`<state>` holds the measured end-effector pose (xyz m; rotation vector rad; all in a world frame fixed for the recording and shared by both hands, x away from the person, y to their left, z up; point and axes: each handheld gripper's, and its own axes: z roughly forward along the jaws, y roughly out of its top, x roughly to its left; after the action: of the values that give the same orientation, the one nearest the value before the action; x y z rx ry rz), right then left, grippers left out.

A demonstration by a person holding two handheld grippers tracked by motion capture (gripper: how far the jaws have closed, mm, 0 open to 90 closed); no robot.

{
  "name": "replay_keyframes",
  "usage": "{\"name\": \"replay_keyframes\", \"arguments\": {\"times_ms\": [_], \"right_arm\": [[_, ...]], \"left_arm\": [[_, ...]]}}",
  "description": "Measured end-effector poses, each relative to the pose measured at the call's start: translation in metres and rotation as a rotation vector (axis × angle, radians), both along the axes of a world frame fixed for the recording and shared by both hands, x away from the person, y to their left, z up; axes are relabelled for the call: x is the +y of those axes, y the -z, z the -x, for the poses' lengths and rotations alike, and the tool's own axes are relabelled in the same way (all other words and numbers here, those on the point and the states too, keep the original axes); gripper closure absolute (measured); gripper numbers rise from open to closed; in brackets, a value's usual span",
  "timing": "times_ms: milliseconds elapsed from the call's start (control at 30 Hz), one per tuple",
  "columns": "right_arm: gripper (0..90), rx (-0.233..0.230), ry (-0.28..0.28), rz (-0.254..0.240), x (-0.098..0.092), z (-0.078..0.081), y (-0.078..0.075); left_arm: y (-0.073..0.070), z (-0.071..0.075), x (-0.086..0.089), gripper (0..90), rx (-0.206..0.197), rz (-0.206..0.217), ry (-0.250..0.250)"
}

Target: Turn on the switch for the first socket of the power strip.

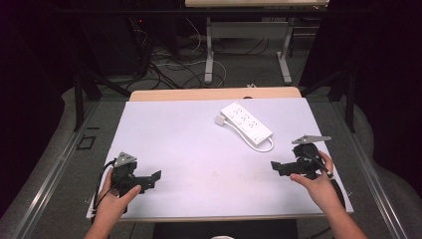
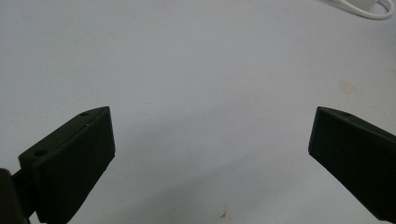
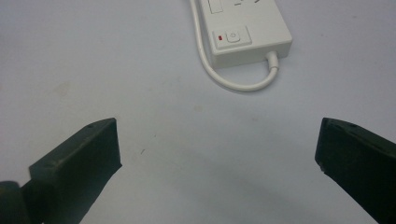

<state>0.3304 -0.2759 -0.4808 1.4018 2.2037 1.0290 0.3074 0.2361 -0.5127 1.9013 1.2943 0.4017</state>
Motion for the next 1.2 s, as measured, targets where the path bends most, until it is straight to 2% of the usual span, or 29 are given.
{"name": "replay_keyframes", "arguments": {"times_ms": [67, 200, 233, 300, 600, 733, 833, 867, 967, 1200], "right_arm": [[0.0, -0.007, 0.005, -0.007, -0.002, 0.003, 0.003], [0.0, -0.02, 0.032, -0.004, -0.004, 0.009, 0.008], [0.0, -0.023, 0.022, -0.004, -0.006, 0.01, 0.01], [0.0, -0.018, 0.03, -0.017, -0.007, 0.012, 0.013], [0.0, 0.002, 0.05, -0.015, -0.014, 0.019, 0.03], [0.2, -0.019, 0.056, 0.003, -0.015, 0.019, 0.034], [0.3, -0.022, 0.058, -0.007, -0.015, 0.02, 0.038], [0.6, -0.019, 0.064, -0.015, -0.015, 0.02, 0.039], [1.2, -0.018, 0.071, -0.031, -0.016, 0.019, 0.042], [2.3, -0.016, 0.084, -0.03, -0.017, 0.018, 0.05]], "left_arm": [[0.0, 0.0, -0.001, 0.4, -0.003, 0.007, -0.006], [0.001, 0.0, 0.0, 0.4, -0.007, -0.006, 0.004], [0.001, 0.0, 0.0, 0.4, -0.006, -0.005, 0.004], [0.001, 0.0, 0.0, 0.4, -0.005, -0.005, 0.005], [0.002, 0.0, -0.001, 0.4, -0.001, -0.007, 0.007], [0.003, 0.0, -0.001, 0.4, 0.004, -0.004, 0.007], [0.004, -0.001, 0.0, 0.4, -0.002, -0.022, 0.014], [0.004, 0.0, -0.001, 0.4, 0.008, -0.009, 0.008], [0.005, 0.0, -0.001, 0.4, 0.008, -0.009, 0.007], [0.007, 0.0, -0.002, 0.4, 0.013, -0.011, 0.011]]}}
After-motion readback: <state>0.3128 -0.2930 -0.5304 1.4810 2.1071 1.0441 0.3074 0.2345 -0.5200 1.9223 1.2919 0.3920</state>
